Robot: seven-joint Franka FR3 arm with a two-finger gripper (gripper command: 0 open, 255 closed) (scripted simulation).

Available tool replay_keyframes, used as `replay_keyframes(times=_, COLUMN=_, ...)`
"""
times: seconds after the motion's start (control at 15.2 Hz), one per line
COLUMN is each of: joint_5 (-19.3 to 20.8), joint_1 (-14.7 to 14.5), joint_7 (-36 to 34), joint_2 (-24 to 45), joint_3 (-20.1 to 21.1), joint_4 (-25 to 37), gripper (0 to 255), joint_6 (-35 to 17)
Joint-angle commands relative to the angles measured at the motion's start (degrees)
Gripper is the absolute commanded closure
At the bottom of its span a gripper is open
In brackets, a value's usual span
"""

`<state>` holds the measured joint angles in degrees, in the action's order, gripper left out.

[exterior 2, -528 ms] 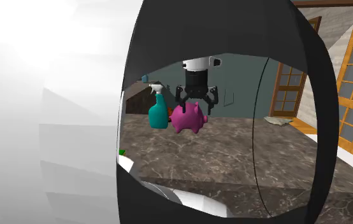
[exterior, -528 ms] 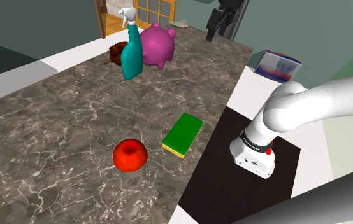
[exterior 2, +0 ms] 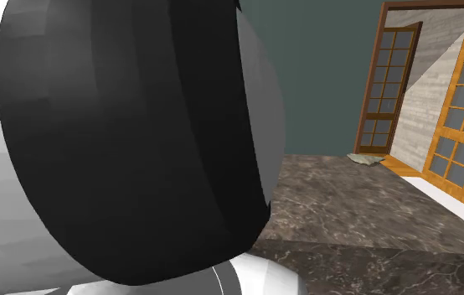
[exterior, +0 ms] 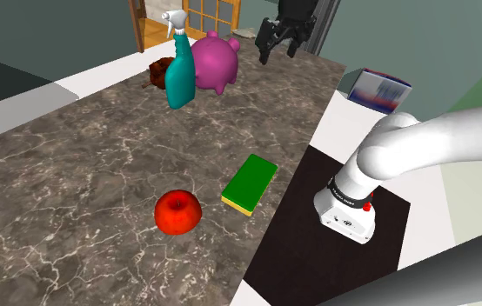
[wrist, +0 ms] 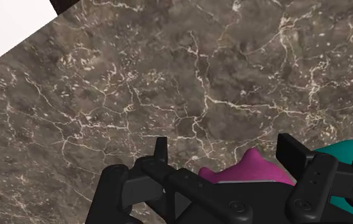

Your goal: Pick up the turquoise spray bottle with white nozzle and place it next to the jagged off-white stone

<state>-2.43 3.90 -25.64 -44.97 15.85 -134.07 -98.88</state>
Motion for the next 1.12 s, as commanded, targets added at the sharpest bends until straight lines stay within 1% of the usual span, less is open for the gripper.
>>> replay_keyframes(times=0.0, joint_5=-0.5, joint_1=1.81, joint_7=-8.96, joint_2=1.41, joint_3=5.21, joint_4=1.53, gripper=0, joint_6=-0.73)
replay_keyframes(times=0.26, joint_5=0.1, joint_1=7.02, joint_7=-26.0, joint_2=6.63, joint_3=16.13, joint_4=6.91, gripper=0, joint_6=-1.43)
replay_keyframes(times=0.46, joint_5=2.41, joint_1=12.66, joint_7=-39.18, joint_2=12.39, joint_3=25.11, joint_4=13.01, gripper=0, joint_6=-0.81)
replay_keyframes(times=0.66, joint_5=7.04, joint_1=20.16, joint_7=-53.16, joint_2=20.06, joint_3=35.77, joint_4=20.86, gripper=0, joint_6=1.25)
replay_keyframes(times=0.79, joint_5=12.38, joint_1=26.76, joint_7=-63.57, joint_2=27.14, joint_3=45.22, joint_4=27.17, gripper=0, joint_6=3.9)
replay_keyframes(times=0.86, joint_5=16.5, joint_1=31.0, joint_7=-69.65, joint_2=32.08, joint_3=51.73, joint_4=30.74, gripper=0, joint_6=5.96)
replay_keyframes(times=0.92, joint_5=23.89, joint_1=36.78, joint_7=-77.94, joint_2=40.46, joint_3=62.01, joint_4=34.83, gripper=0, joint_6=9.54)
replay_keyframes(times=0.99, joint_5=50.61, joint_1=30.82, joint_7=-98.38, joint_2=71.61, joint_3=76.99, joint_4=41.69, gripper=0, joint_6=26.51)
replay_keyframes(times=1.06, joint_5=53.35, joint_1=23.82, joint_7=-101.32, joint_2=74.3, joint_3=72.26, joint_4=46.02, gripper=0, joint_6=29.49)
